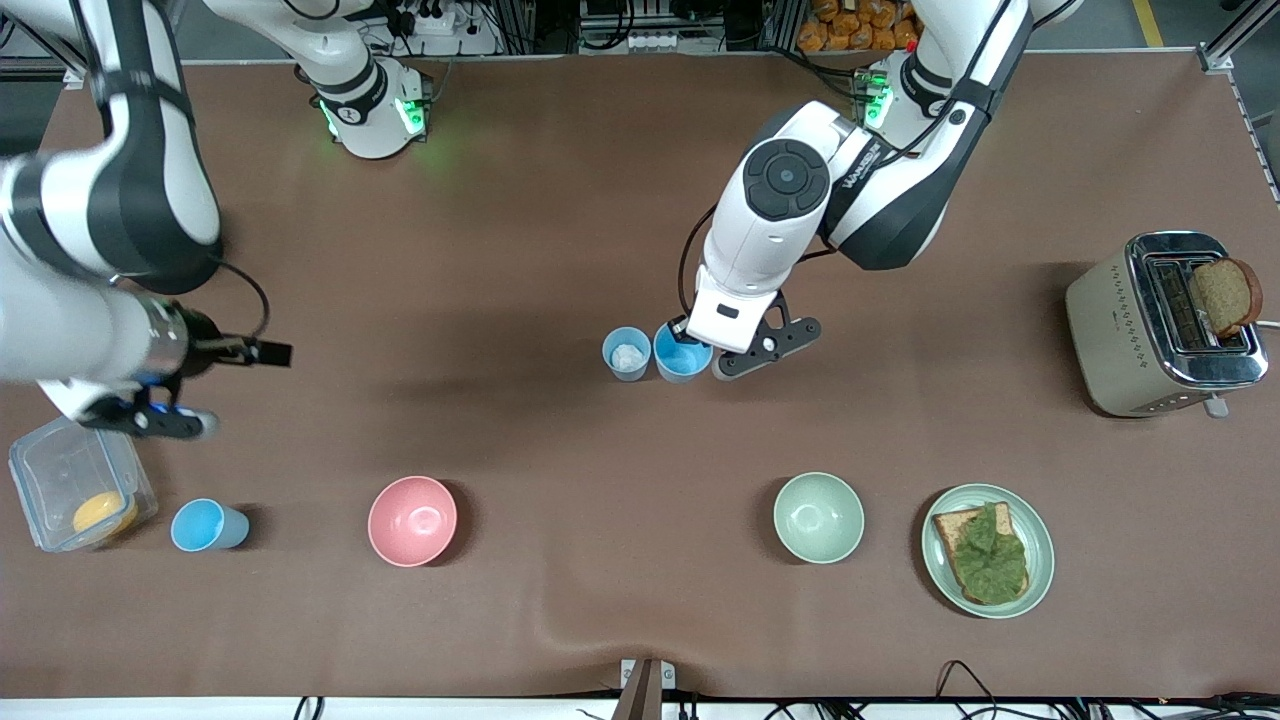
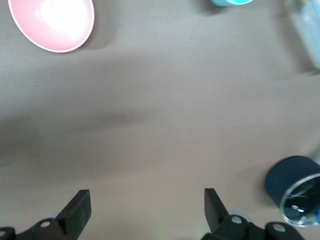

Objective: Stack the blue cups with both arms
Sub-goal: 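Carry the left cup over the placed cup while the right gripper withdraws, then lower the held cup into the placed cup and open the left gripper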

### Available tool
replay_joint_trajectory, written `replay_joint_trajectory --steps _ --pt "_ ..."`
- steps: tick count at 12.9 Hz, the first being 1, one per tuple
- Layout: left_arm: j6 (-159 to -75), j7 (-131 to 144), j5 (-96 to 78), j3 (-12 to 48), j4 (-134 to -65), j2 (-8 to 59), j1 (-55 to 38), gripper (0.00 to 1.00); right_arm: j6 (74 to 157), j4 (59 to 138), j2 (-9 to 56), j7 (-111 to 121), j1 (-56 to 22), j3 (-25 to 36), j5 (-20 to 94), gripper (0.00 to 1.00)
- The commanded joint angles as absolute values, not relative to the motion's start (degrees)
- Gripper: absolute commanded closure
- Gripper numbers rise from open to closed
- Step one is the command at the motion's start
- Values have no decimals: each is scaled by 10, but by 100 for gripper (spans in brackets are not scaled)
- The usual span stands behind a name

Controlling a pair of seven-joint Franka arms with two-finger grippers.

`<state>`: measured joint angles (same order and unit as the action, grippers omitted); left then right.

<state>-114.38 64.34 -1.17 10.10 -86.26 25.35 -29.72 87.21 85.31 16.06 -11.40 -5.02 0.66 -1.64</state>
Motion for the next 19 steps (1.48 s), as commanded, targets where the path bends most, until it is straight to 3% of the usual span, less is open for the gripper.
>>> replay_joint_trajectory --steps 1,5,10,19 --pt "-1139 687 18 98 -904 240 -312 100 893 920 70 -104 -13 1 -34 0" --pt "-1148 719 22 98 -911 244 -329 100 886 915 43 -26 -9 41 -35 0" --pt "-1205 743 25 98 -911 261 -354 100 888 901 40 -4 18 44 -26 0" --pt "-1296 780 26 98 -910 316 -378 100 890 890 40 -13 46 -1 -11 0"
